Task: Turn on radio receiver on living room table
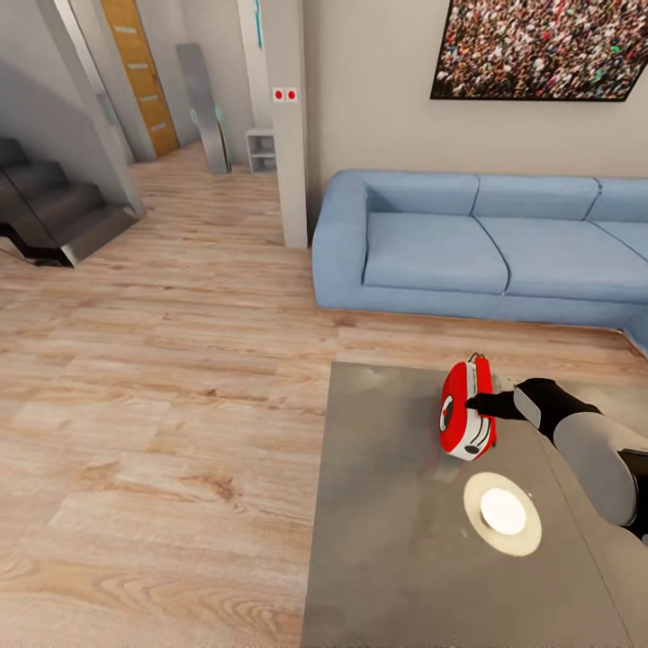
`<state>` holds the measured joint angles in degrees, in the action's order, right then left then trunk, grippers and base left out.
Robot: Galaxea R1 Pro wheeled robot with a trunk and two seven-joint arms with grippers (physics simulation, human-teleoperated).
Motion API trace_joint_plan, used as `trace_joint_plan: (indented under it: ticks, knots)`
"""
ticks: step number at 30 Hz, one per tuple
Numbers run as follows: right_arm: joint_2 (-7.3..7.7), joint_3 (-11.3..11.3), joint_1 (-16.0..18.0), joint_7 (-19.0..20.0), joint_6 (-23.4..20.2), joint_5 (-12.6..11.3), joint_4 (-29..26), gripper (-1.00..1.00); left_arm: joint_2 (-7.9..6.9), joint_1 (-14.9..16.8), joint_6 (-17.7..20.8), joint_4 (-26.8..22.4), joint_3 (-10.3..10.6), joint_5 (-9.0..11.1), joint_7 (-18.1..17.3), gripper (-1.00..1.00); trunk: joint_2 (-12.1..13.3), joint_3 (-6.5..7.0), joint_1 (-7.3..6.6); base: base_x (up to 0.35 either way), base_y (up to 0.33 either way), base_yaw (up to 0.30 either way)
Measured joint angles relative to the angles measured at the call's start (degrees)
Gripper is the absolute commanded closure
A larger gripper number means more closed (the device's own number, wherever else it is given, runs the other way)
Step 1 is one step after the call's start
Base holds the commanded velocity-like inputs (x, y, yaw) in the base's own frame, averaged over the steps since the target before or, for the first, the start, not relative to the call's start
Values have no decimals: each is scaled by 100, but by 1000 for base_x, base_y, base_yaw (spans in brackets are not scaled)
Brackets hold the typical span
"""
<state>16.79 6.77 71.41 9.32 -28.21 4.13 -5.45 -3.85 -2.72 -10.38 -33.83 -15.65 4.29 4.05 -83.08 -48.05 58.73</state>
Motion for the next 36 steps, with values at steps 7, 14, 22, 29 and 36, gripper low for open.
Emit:
trace_joint_plan:
  ticks: [7,14,22,29,36]
  knots:
    - [0,4,-4,8,3,0,0,-100,-1,0,-2,8,0,2,-1,-100,0,-38,0,0,0,0]
    - [0,2,-4,22,16,0,8,-100,3,0,-3,8,0,2,-1,-100,0,-41,0,0,0,0]
    - [-26,37,-1,23,47,31,77,100,7,0,1,9,0,2,-1,-100,0,-40,0,0,0,0]
    - [-35,7,-2,18,31,24,93,100,7,0,1,16,0,2,-1,-100,0,-41,0,0,0,0]
    - [-35,6,-3,10,19,28,90,100,1,0,-3,16,0,12,-33,-100,0,-41,0,0,0,0]
